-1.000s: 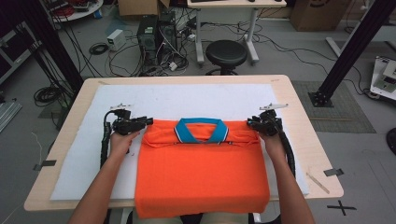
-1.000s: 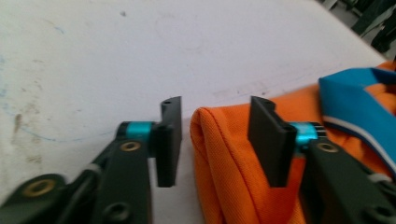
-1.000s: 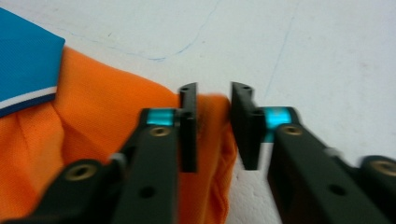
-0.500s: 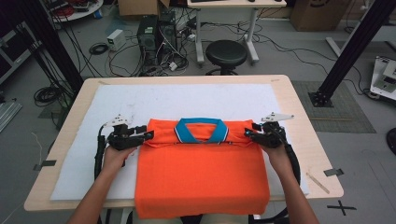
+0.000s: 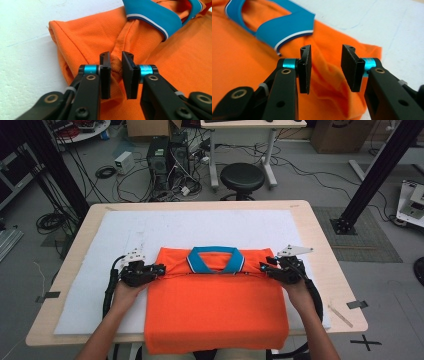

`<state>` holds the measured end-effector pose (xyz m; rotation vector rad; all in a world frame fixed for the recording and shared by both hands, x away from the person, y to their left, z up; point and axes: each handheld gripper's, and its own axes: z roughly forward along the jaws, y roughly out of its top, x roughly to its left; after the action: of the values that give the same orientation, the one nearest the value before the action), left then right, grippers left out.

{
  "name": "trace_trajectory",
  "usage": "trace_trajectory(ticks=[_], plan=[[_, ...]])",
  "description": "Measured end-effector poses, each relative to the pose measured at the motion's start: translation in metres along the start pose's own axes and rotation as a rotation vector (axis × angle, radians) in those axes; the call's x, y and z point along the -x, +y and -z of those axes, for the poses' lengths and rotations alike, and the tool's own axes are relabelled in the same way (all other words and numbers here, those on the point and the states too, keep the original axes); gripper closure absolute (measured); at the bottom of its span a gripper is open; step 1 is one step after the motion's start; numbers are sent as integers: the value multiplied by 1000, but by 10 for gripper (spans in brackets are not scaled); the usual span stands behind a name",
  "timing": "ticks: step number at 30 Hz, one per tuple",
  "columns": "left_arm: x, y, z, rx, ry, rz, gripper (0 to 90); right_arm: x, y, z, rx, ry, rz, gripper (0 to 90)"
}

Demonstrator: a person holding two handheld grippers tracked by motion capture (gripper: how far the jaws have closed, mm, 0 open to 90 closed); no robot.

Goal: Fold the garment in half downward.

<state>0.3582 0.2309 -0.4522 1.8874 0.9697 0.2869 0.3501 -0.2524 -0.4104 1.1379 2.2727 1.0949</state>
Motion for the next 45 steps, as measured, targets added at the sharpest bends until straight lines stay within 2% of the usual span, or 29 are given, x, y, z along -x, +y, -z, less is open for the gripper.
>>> trace_trajectory(ticks=[2,3,5,9,17,23,31,35,37,40,42,45], plan=[[1,-1,2,12,7,-7,804,-2,-3,-5,-53,-30,30,646],[2,-1,3,21,6,-3,807,-2,-5,-9,-80,-51,42,700],[4,-2,7,45,2,-2,811,1,-10,-10,-85,-68,33,861],[8,-1,17,79,-8,-10,814,4,-16,-1,-33,-47,-14,875],[20,-8,37,122,-73,3,815,-8,-29,31,40,-37,-8,876],[35,-15,55,137,-111,-10,814,-21,-38,53,81,-32,-1,877],[49,-29,79,135,-163,-6,813,-38,-53,80,96,-17,-4,876],[49,-36,83,108,-200,12,802,-48,-64,88,80,-16,-3,873],[48,-38,80,100,-194,24,738,-51,-68,86,58,-15,2,863],[40,-37,77,115,-150,80,556,-51,-69,80,55,-19,-18,766],[34,-33,75,134,-106,97,489,-48,-67,77,66,-34,-35,694],[23,-24,69,159,-41,100,417,-41,-62,74,82,-70,-70,656]])
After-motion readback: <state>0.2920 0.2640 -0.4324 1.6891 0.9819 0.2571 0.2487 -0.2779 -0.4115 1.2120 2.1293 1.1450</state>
